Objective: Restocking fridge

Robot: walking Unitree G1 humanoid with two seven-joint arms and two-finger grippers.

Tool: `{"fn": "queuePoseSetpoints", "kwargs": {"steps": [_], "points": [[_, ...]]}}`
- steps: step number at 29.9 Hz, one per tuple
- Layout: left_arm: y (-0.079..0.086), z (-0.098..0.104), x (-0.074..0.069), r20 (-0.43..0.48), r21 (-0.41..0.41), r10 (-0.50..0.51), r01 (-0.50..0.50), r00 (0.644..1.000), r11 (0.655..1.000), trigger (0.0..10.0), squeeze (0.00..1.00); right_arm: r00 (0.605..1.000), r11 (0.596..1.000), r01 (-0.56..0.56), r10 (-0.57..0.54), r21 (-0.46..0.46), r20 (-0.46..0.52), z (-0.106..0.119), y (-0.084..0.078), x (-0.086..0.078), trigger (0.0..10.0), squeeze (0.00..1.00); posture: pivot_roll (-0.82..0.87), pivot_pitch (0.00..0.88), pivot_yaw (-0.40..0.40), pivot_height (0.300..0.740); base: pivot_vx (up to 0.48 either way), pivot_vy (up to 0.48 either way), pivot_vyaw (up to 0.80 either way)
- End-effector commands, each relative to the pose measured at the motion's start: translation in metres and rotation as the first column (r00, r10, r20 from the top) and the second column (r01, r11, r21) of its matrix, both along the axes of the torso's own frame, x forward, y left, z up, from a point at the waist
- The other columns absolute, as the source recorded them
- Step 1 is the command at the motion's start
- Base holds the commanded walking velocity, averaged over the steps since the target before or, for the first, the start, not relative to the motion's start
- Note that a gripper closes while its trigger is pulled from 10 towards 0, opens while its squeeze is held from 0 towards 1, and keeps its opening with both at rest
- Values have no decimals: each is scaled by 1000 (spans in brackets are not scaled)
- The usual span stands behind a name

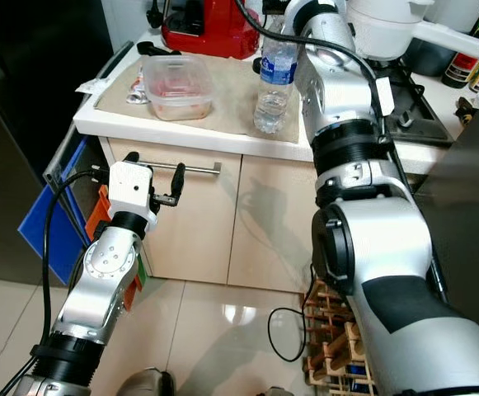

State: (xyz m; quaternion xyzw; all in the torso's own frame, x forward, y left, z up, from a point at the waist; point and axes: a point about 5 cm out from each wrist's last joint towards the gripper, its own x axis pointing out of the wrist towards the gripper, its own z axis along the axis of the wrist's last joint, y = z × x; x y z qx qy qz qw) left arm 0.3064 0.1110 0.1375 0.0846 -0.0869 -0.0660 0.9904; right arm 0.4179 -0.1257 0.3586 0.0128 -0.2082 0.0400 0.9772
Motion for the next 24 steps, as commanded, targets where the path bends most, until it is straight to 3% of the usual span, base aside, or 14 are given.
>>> {"fn": "queuePoseSetpoints", "kwargs": {"steps": [1, 11, 24], "points": [[-2, 4, -2, 13, 1, -1, 1, 1000, 1000, 10000, 0, 1000, 1000, 12, -12, 3, 11, 7, -3, 0, 10000, 0, 147, 72, -54, 732, 0, 0, 0], [2, 3, -5, 12, 0, 23, -23, 1000, 1000, 10000, 0, 999, 998, 12, -10, 57, -45, 10, -8, 5, 10000, 0, 167, 70, -76, 732, 0, 0, 0], [1, 2, -6, 5, -5, 29, -29, 1000, 1000, 10000, 0, 992, 994, 86, -79, 62, -101, 6, -20, 7, 10000, 0, 168, 63, -87, 732, 0, 0, 0]]}}
